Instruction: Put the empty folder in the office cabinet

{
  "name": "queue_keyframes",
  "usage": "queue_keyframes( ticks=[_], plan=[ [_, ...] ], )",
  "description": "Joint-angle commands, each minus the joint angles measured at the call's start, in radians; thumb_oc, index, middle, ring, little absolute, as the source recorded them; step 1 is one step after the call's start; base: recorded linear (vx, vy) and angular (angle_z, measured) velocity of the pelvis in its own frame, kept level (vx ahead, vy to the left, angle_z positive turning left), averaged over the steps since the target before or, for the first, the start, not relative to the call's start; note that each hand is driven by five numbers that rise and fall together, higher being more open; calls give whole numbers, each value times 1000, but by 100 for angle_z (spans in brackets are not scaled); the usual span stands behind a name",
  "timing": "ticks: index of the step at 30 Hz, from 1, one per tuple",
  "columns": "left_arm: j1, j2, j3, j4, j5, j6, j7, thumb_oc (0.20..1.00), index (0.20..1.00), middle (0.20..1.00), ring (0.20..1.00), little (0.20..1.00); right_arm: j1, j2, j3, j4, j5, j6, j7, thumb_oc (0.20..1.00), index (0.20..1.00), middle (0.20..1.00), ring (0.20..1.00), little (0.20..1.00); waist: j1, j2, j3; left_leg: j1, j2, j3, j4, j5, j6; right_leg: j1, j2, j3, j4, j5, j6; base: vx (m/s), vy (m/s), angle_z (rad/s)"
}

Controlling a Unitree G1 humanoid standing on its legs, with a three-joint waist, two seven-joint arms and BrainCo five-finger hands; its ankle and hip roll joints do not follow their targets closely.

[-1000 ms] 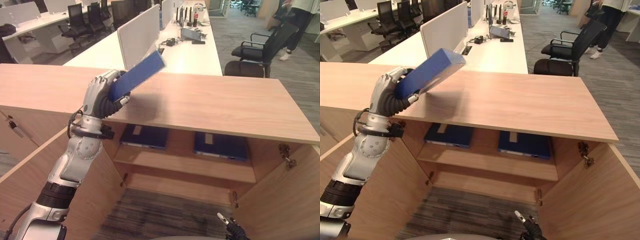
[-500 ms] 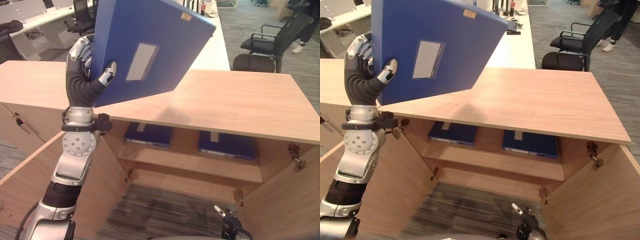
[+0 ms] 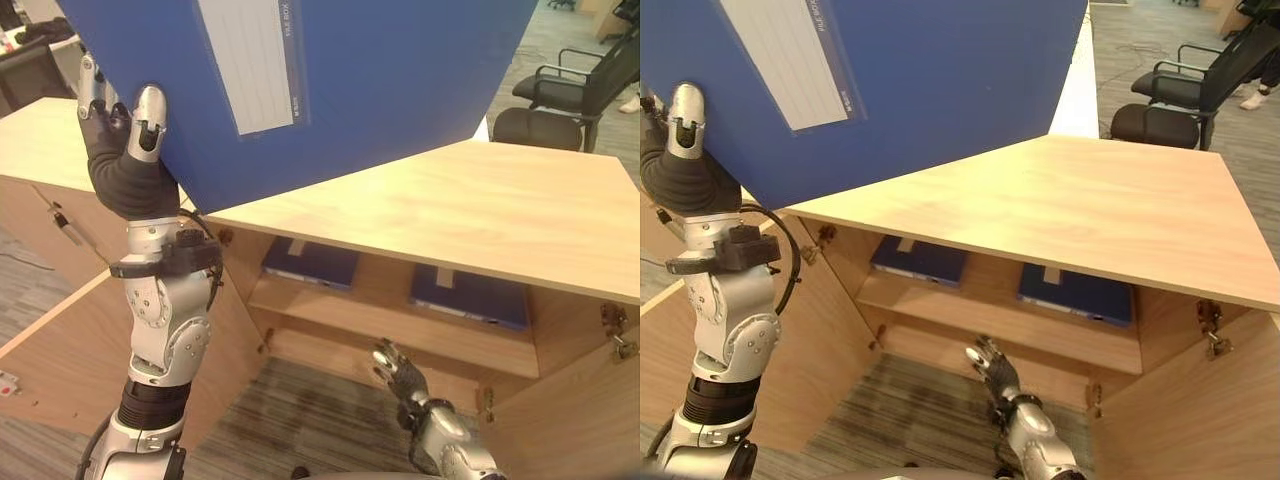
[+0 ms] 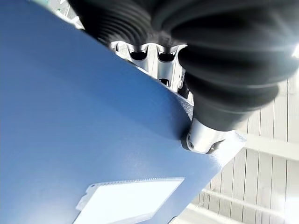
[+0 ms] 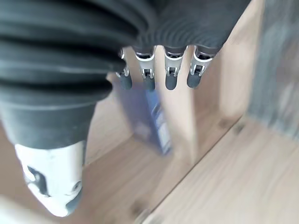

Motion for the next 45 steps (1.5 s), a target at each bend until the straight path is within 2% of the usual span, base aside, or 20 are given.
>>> queue_keyframes(
  ticks=[1, 4, 7, 9, 15, 27, 32, 41, 45],
  plan=[
    [7, 0, 43, -28, -45, -67, 11, 200, 200, 200, 200, 200, -80, 30, 41, -142, 134, -59, 52, 1000, 1000, 1000, 1000, 1000, 17, -37, -24, 22, 34, -14, 3, -65, -34, -50, -94, 53, 149, -85, 94, 0, 0, 0],
    [60, -20, 25, -43, -57, -59, 0, 200, 200, 200, 200, 200, -144, 8, 66, -338, 198, -99, 74, 1000, 1000, 1000, 1000, 1000, 24, -40, -22, 18, 35, -14, 3, -60, -32, -55, -93, 54, 151, -84, 92, 0, 0, 0],
    [77, -23, 21, -49, -62, -57, -4, 200, 200, 200, 200, 200, -165, 4, 67, -380, 209, -109, 75, 1000, 1000, 1000, 1000, 1000, 26, -41, -22, 17, 35, -14, 3, -60, -31, -57, -93, 56, 152, -84, 91, 0, 0, 0],
    [117, -28, 17, -58, -71, -51, -18, 200, 200, 200, 200, 200, -207, 0, 63, -480, 234, -141, 75, 1000, 1000, 1000, 1000, 1000, 29, -42, -22, 15, 35, -16, 3, -59, -29, -56, -94, 54, 149, -84, 91, 0, 0, 0],
    [179, -36, 1, -38, -87, -41, -27, 200, 200, 200, 200, 200, -336, 18, 76, -595, 262, -200, 54, 1000, 1000, 1000, 1000, 1000, 40, -45, -24, 11, 36, -15, 3, -57, -27, -58, -94, 55, 148, -81, 89, 0, 0, 0],
    [223, -51, -56, 11, -104, -19, -44, 200, 200, 200, 200, 200, -446, 83, 89, -606, 237, -246, -7, 1000, 1000, 1000, 1000, 1000, 54, -48, -26, 9, 34, -17, 3, -54, -23, -58, -93, 52, 146, -80, 84, -1, 0, 0],
    [202, -61, -122, 57, -76, -3, -43, 200, 200, 200, 200, 200, -459, 102, 89, -587, 229, -264, -31, 1000, 1000, 1000, 1000, 1000, 57, -51, -26, 6, 33, -21, 3, -53, -21, -58, -94, 51, 144, -79, 84, 0, 0, 0],
    [169, -61, -204, 76, -65, 14, -66, 200, 200, 200, 200, 200, -455, 110, 85, -568, 209, -276, -65, 1000, 1000, 1000, 1000, 1000, 50, -55, -23, 4, 33, -22, 3, -55, -19, -59, -95, 51, 146, -79, 86, 0, 0, 0],
    [172, -59, -211, 81, -67, 16, -71, 200, 200, 200, 200, 200, -441, 89, 62, -558, 120, -270, -115, 1000, 1000, 1000, 1000, 1000, 46, -57, -24, 6, 32, -19, 3, -58, -18, -60, -95, 54, 145, -79, 86, 0, 0, 0]
  ],
)
